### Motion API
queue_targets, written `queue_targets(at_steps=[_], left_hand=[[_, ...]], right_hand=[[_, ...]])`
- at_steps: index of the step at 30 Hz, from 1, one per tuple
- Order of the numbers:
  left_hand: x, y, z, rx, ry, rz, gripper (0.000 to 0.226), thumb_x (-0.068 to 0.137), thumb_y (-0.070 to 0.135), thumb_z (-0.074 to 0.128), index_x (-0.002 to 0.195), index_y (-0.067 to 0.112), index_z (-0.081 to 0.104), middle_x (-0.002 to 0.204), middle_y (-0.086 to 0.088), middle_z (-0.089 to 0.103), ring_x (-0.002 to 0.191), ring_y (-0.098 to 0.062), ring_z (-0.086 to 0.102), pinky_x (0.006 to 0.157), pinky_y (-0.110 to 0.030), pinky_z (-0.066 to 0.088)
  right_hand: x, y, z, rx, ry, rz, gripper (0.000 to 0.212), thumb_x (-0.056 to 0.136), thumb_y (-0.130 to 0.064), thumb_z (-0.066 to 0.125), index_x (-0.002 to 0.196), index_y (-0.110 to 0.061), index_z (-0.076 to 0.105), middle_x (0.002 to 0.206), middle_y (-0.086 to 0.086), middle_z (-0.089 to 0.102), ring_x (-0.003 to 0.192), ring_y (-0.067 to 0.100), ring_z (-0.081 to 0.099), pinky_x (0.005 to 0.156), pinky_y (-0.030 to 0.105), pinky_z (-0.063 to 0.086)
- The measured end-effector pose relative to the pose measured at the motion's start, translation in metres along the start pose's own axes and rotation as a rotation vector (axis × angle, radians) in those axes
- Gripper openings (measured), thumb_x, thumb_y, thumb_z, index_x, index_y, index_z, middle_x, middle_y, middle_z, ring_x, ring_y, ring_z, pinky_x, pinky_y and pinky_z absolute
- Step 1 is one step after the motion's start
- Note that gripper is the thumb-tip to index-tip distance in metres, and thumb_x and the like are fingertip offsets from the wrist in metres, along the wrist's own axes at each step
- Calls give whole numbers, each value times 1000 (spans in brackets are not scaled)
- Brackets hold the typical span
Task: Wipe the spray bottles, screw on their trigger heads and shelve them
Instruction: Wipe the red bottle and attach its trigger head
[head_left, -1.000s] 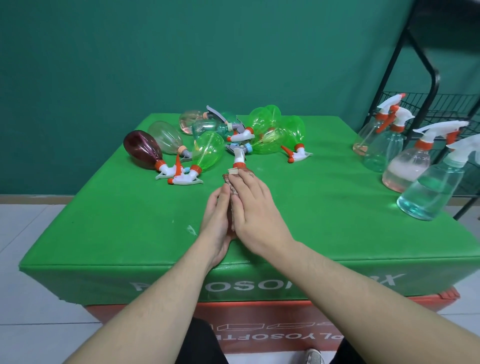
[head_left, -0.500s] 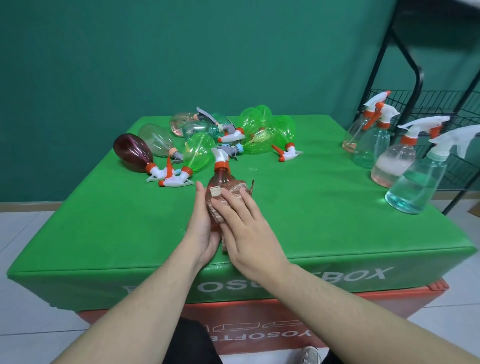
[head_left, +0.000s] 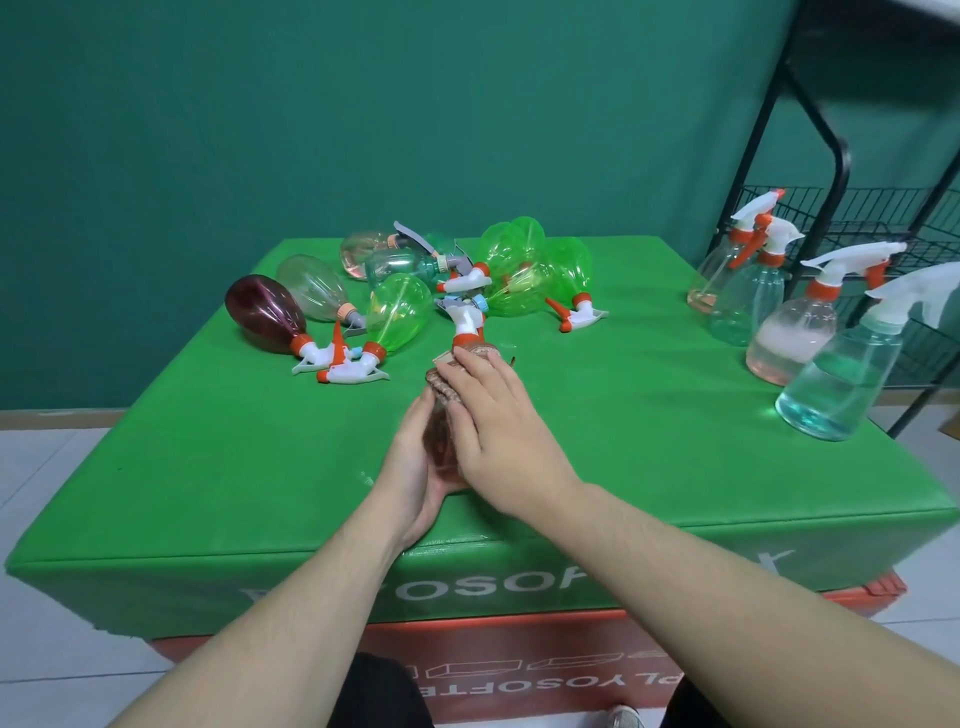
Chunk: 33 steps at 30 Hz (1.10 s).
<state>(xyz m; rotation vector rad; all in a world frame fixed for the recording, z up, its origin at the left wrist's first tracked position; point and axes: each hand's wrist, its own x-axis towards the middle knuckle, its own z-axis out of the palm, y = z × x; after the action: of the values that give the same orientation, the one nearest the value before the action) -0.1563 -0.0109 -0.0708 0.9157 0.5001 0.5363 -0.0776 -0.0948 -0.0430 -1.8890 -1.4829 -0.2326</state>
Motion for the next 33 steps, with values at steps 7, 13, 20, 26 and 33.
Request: queue_targets(at_steps=[7,13,20,26,33], left_hand=[[1,-1,-3,-48,35,15,40,108,43,40,137,24,61,120,-7,76,95,-24,77,65,-48,62],[0,-3,-1,-49,61,73,34,109,38,43,137,30,59,124,-2,74,100,-19,76,68,-46,61],[0,-5,0,-79,87,113,32,111,30,42,136,20,58,114,-2,77,98,-14,76,69,-28,60],[5,-5,-4,-101,125,64,56,104,47,50,147,11,52,134,-18,67,124,-31,66,107,-44,51],[7,-9,-7,-80,90,99,93,78,67,77,149,15,47,138,-21,64,129,-36,62,114,-53,45]], right_hand=[[29,-3,-1,206,-77,247,44,107,-24,37,150,-18,47,162,-2,33,148,14,27,120,24,15],[13,1,6,170,-47,190,46,108,-26,33,151,-17,44,162,-2,32,150,11,23,124,28,17],[-19,2,8,79,7,50,48,107,-23,32,153,-10,38,162,8,29,152,14,14,126,39,14],[-42,3,16,-28,-100,11,52,106,-35,25,157,-25,28,168,-7,11,156,20,-2,123,53,20],[-49,5,17,5,-73,12,51,105,-34,28,156,-28,33,167,-10,15,156,17,0,122,52,24]])
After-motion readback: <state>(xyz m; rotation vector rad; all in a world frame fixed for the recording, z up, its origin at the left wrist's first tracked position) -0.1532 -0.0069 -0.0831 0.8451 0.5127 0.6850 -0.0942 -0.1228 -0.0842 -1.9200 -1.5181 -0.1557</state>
